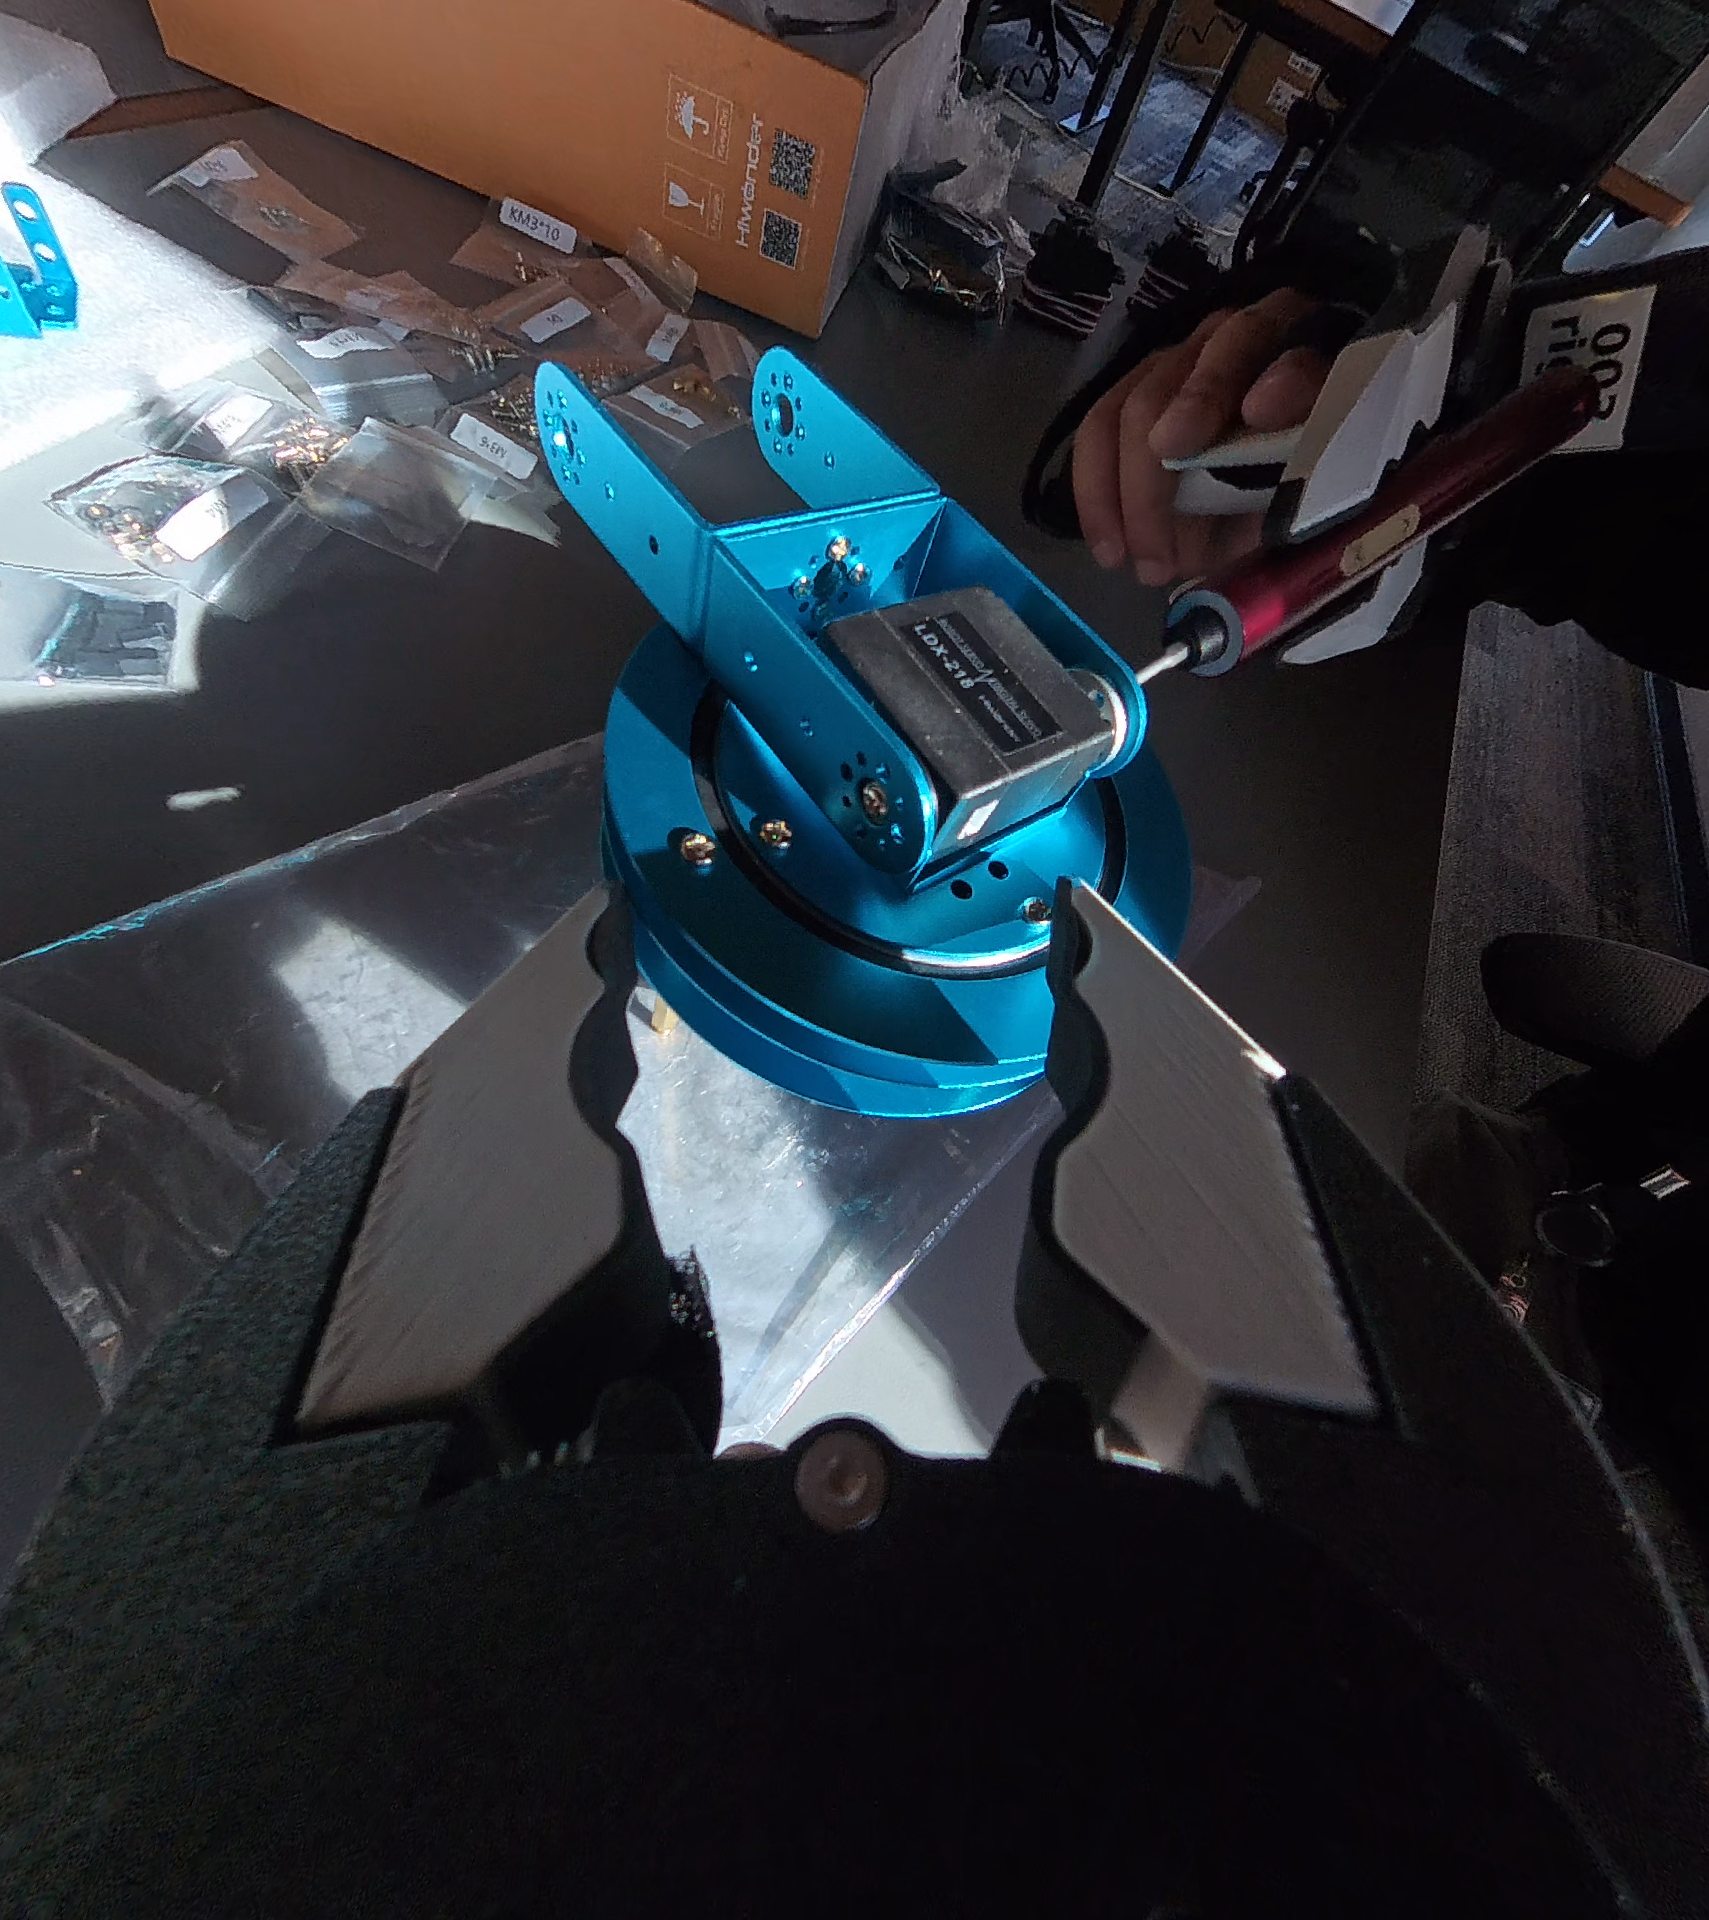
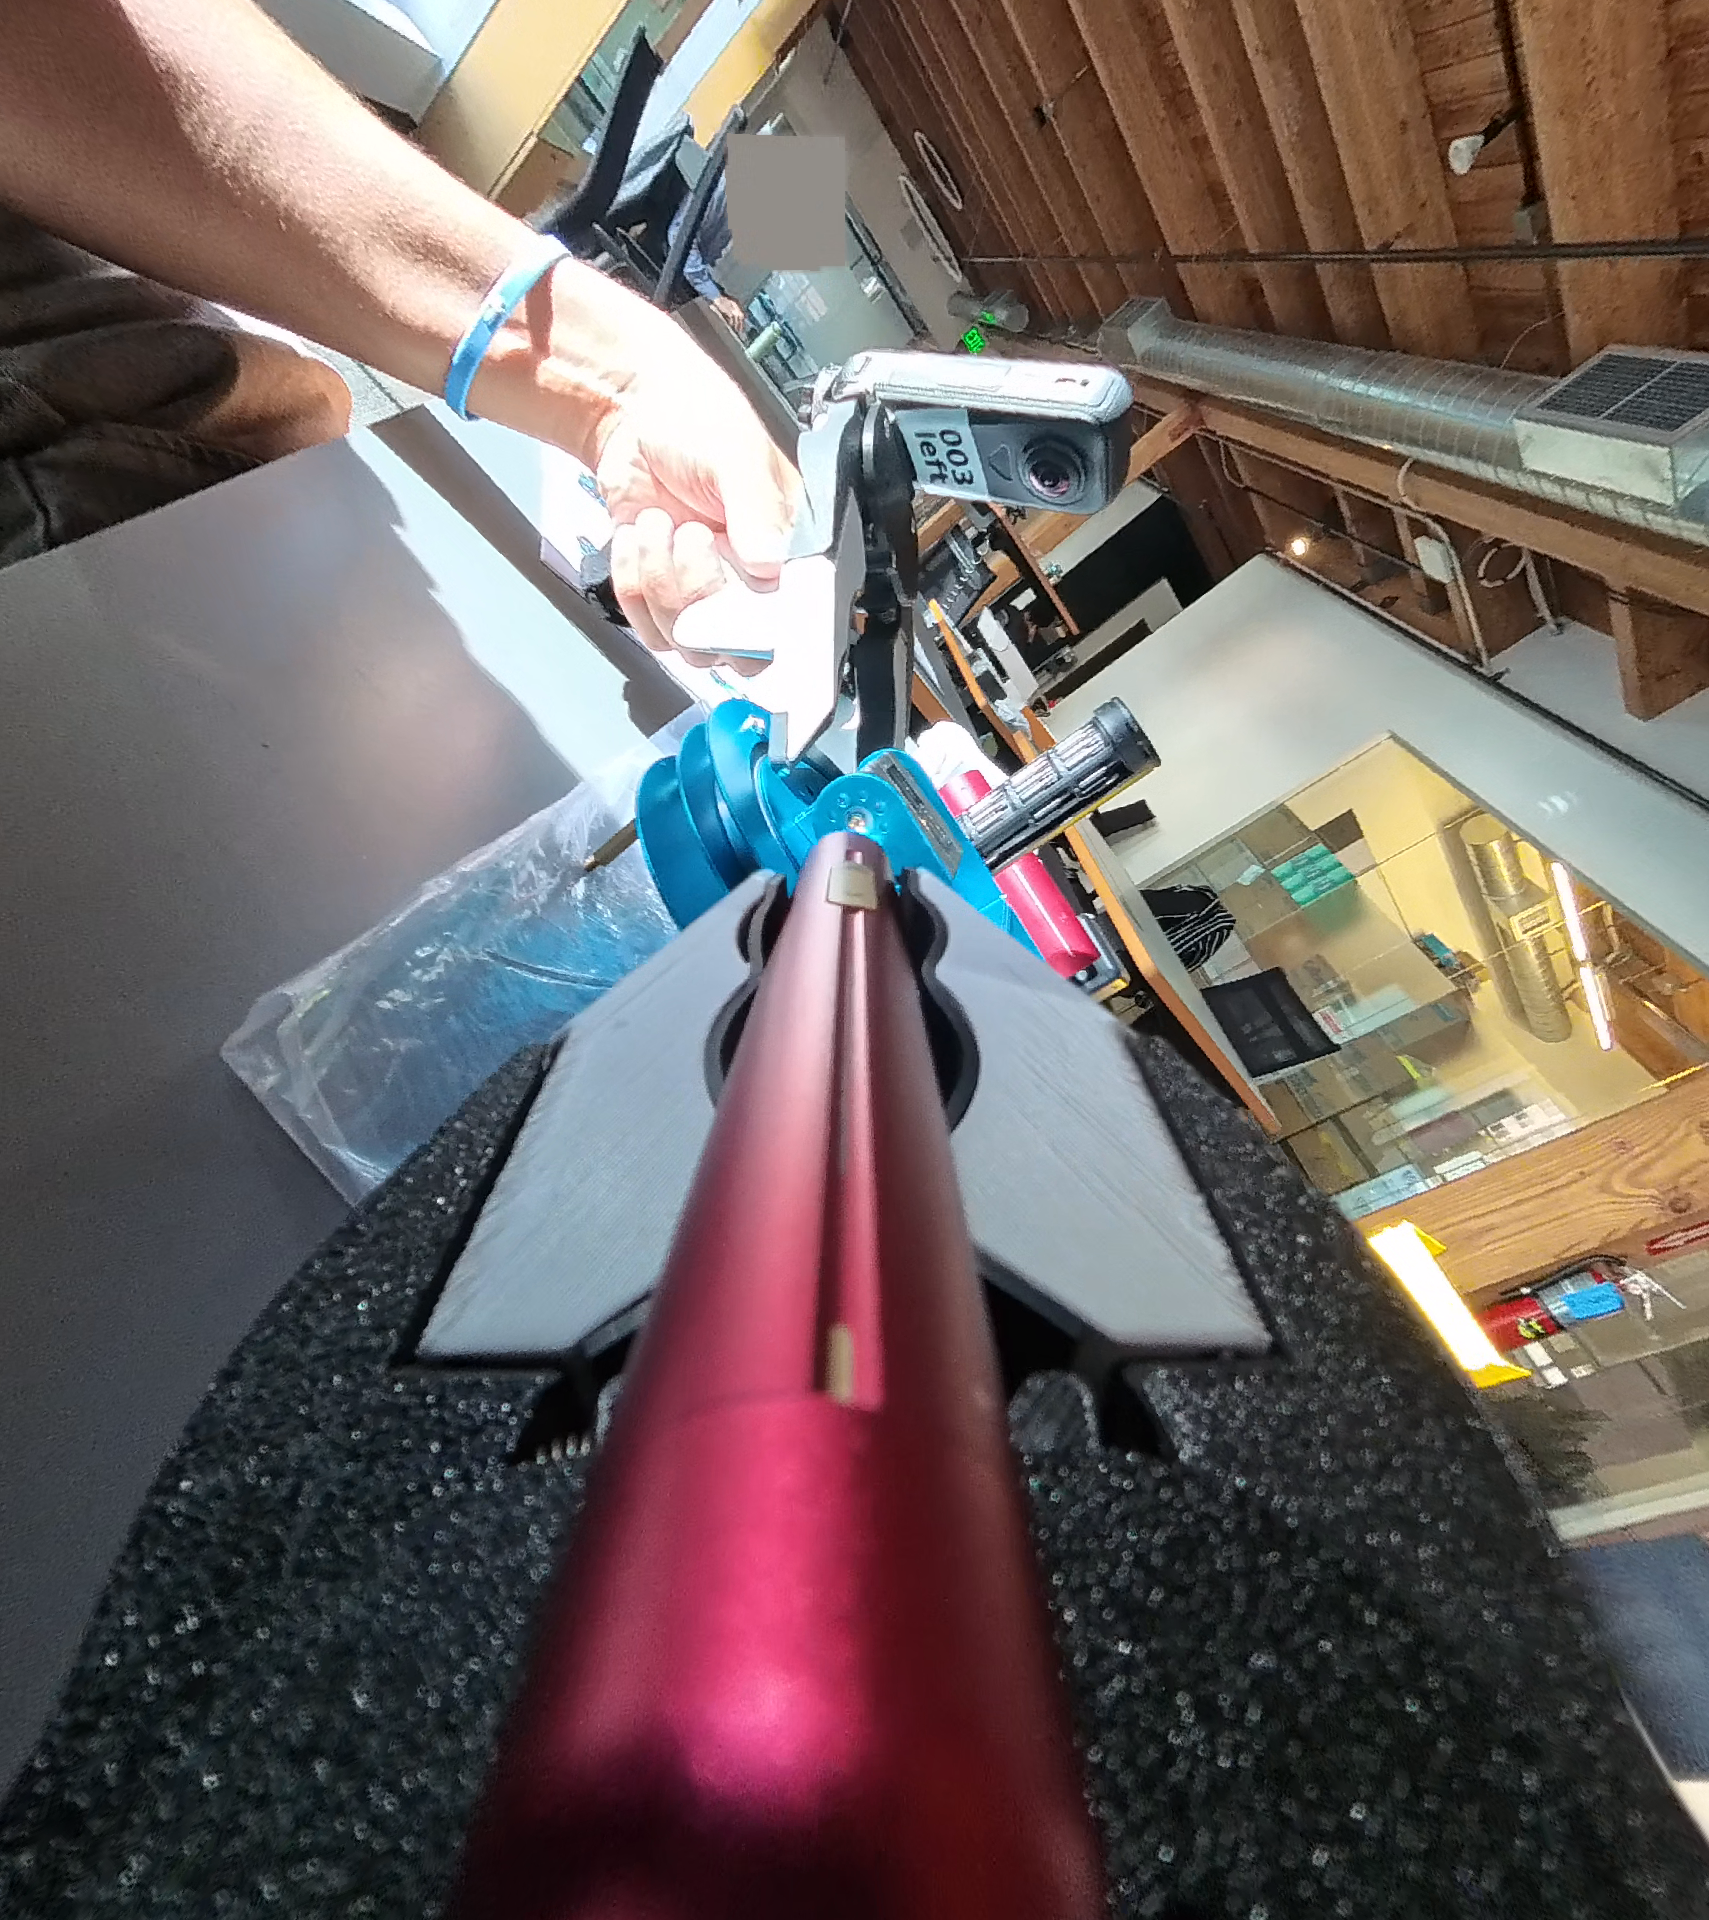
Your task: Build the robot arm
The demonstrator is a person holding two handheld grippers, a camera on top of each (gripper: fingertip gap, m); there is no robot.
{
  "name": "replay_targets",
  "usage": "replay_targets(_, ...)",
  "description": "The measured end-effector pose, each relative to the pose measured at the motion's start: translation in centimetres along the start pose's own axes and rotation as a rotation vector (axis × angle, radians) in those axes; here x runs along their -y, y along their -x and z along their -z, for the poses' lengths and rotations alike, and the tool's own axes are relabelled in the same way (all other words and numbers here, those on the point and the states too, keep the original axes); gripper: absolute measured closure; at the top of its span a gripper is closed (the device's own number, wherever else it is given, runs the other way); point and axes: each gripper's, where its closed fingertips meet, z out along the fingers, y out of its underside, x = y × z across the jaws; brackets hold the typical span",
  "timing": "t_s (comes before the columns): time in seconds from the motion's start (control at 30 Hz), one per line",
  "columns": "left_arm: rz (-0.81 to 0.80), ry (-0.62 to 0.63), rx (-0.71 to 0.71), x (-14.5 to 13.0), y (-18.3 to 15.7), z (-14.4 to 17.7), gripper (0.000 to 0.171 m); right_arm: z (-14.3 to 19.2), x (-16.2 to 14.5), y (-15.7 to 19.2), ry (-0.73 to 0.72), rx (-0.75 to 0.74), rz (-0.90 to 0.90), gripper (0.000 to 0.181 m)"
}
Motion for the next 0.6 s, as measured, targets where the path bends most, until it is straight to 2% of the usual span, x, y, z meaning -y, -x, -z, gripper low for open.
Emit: replay_targets(0.6, 0.002, 0.002, 0.001, -0.02, 0.0, -0.02, 0.093, 0.08, -0.08, -0.4, 0.004, -0.013, -0.003, 0.159)
